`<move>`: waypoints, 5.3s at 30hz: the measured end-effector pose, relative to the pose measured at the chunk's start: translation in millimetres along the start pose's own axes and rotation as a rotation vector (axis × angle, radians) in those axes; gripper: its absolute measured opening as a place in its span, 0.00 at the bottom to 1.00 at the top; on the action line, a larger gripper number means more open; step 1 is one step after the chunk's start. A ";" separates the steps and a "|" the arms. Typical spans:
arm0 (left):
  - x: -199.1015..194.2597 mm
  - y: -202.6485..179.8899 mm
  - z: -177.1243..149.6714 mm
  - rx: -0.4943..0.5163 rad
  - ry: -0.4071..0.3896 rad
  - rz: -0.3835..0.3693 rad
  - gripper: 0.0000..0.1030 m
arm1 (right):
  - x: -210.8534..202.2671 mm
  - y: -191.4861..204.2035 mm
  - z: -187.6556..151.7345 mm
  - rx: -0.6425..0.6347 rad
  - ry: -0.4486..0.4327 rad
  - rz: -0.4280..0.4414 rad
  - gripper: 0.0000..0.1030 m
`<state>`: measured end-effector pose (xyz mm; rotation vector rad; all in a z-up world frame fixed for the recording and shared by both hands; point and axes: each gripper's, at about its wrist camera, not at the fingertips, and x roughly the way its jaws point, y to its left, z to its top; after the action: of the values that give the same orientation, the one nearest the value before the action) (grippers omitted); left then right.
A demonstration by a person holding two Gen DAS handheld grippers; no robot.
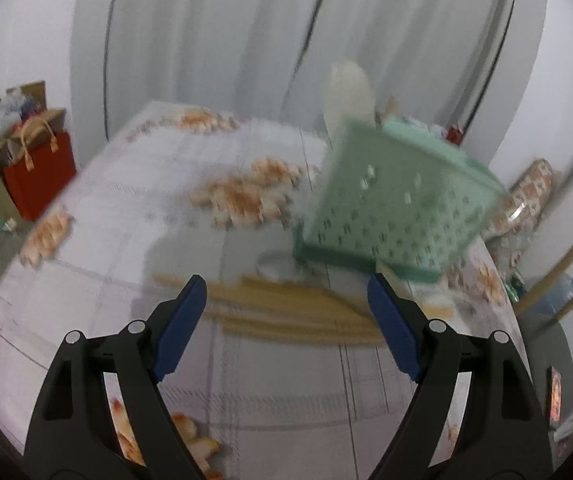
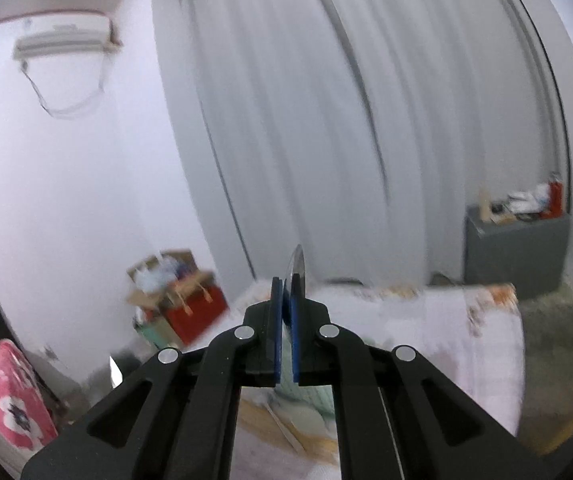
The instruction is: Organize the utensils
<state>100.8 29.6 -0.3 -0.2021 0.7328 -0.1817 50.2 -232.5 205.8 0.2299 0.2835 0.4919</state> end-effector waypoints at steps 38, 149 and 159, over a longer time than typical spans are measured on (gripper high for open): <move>15.7 12.0 -55.2 -0.115 0.049 -0.024 0.92 | 61.1 -59.8 -73.8 0.074 0.140 -0.171 0.54; 35.7 -44.9 -4.5 0.215 0.171 -0.023 0.38 | 78.1 -14.6 -252.5 -0.115 0.624 -0.365 0.94; 39.3 -67.7 -43.4 0.363 0.246 0.097 0.24 | 77.8 -14.6 -252.8 -0.115 0.623 -0.364 0.94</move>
<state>93.7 -50.1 -40.4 0.2049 0.9372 -0.2463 41.0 -169.1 -51.2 -0.0961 0.8850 0.2042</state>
